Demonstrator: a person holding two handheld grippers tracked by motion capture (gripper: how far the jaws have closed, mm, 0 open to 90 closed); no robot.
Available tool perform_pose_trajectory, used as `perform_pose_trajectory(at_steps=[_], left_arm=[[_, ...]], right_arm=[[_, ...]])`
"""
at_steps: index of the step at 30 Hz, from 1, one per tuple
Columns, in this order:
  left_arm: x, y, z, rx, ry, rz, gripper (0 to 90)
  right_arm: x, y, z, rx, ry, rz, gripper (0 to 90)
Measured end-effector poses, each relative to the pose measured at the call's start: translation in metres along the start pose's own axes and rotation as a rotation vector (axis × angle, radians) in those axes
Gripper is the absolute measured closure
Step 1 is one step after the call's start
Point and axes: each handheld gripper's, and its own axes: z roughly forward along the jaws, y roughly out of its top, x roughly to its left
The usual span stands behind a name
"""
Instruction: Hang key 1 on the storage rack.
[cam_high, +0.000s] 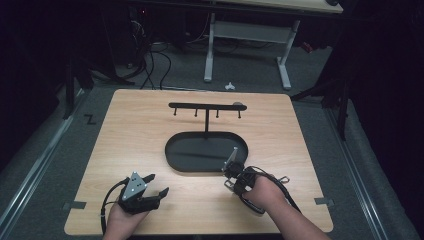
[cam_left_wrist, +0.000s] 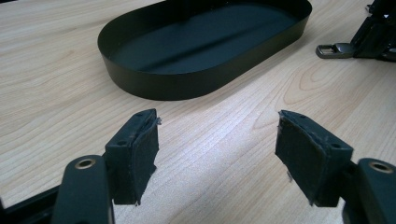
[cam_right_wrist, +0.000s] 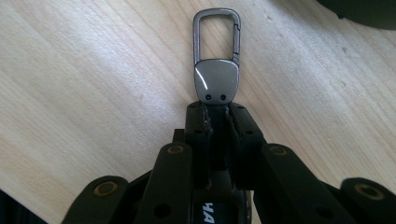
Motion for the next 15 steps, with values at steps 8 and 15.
perform_pose_trajectory(at_steps=[8,15], left_arm=[[-0.001,0.000,0.000,0.005,-0.003,0.007,30.5],[-0.002,0.000,0.001,0.004,-0.004,0.003,30.5]], right_arm=[[0.002,-0.006,-0.014,-0.022,0.016,0.063,80.4],[-0.002,-0.013,-0.027,-0.065,0.013,0.018,80.4]])
